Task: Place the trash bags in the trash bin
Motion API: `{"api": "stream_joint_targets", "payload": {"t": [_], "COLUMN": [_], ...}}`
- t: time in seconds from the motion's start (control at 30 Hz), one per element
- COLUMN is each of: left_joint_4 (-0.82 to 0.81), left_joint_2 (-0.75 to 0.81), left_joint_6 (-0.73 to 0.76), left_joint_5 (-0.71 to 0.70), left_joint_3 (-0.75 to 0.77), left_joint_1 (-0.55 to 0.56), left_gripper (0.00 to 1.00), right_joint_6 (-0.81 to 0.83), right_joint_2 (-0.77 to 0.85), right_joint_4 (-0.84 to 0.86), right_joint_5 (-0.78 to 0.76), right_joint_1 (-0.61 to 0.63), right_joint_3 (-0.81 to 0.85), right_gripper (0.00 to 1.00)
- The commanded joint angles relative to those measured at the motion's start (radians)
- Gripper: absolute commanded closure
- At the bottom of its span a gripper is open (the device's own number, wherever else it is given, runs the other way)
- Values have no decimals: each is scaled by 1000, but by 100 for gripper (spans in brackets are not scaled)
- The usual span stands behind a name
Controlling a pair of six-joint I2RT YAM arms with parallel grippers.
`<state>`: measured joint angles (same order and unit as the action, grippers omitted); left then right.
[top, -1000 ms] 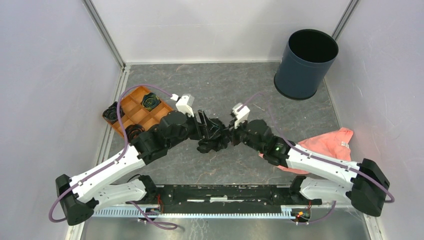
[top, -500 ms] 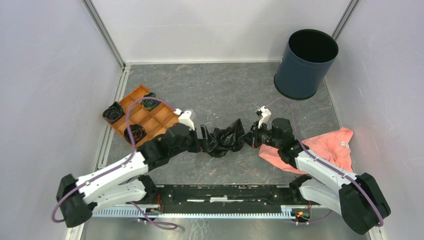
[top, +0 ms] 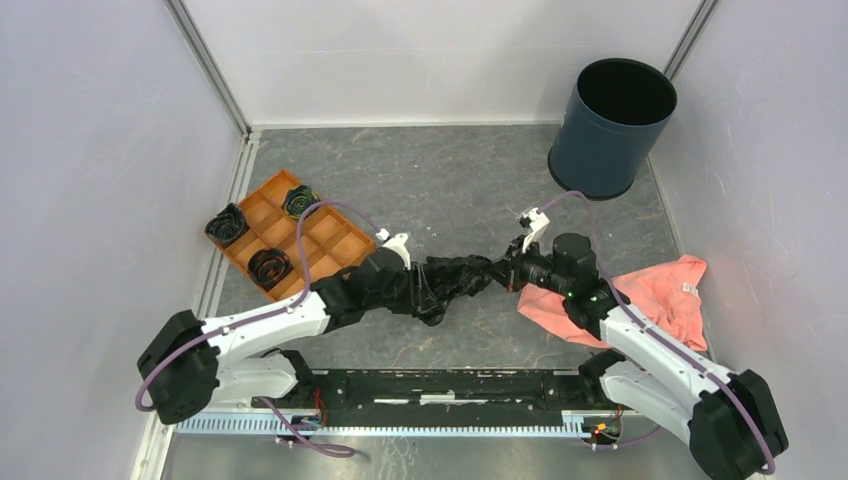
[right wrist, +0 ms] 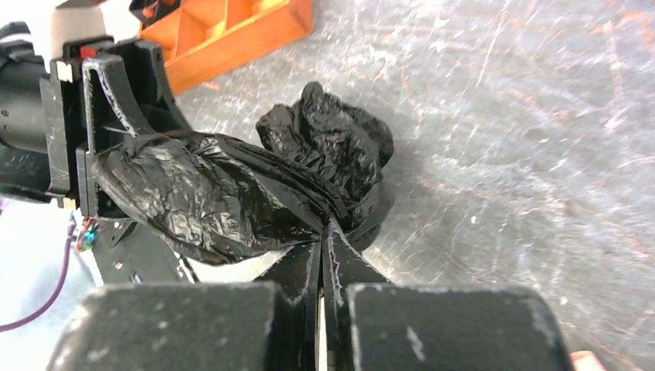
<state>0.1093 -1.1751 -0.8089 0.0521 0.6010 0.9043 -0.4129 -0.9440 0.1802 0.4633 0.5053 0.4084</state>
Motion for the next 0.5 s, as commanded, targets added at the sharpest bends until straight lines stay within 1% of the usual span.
{"api": "stream_joint_targets", "payload": {"t": [0.0,0.1,0.2,0.3,0.4,0.47], "left_joint_4": [132,232,288,309,319,337], "left_joint_2": [101,202,273,315,335,341], "left_joint_6": [28,51,74,91,112,122], "left_joint_5": [-161,-255,-304,-321,-322,-333], "left_joint_3": [4,23,61,94,120,141], "left_joint_1": [-4,-6,-8,-9,-10,-10], "left_gripper": [59,64,72,84,89,93], "right_joint_6": [75,84,100,126,166,203], "right_joint_2": [66,96,106,120,147,167], "right_joint_4": [-89,-122,-155,-191,-252,-309], "right_joint_5": [-88,-96,-82,-68,-50,-76], "right_joint_1": [-21,-25,-24,-24,-25,-24], "right_joint_3": [79,75,65,61,68,77], "right_gripper": [100,100,100,100,99,99]}}
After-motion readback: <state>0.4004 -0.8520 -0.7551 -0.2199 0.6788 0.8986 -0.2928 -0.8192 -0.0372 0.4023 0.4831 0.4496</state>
